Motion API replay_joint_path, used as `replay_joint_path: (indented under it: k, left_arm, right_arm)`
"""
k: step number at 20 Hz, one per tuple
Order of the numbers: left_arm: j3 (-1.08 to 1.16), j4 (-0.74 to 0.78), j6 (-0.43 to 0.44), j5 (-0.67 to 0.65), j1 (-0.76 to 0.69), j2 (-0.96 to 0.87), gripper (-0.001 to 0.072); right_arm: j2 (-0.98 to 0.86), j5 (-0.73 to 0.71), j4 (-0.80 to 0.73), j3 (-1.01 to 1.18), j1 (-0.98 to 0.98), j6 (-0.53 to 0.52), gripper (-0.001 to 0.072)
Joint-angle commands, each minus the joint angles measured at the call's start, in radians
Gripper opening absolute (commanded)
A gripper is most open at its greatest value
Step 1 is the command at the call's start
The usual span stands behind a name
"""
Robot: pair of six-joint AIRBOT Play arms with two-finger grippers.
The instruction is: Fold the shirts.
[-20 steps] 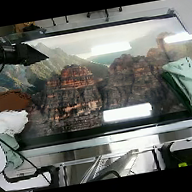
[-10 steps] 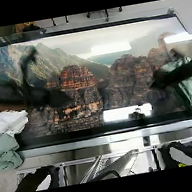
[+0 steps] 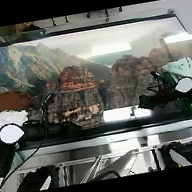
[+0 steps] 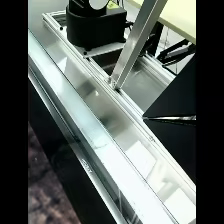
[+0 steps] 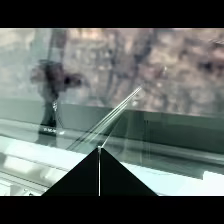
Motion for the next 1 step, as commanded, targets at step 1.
replay_joint_path:
  k: [1]
  left_arm:
    - [-0.026, -0.001, -0.010, 0.018, -0.004, 0.020, 0.0014]
  right_arm:
    - [0.005, -0.004, 0.003, -0.009, 0.008, -0.002, 0.0020]
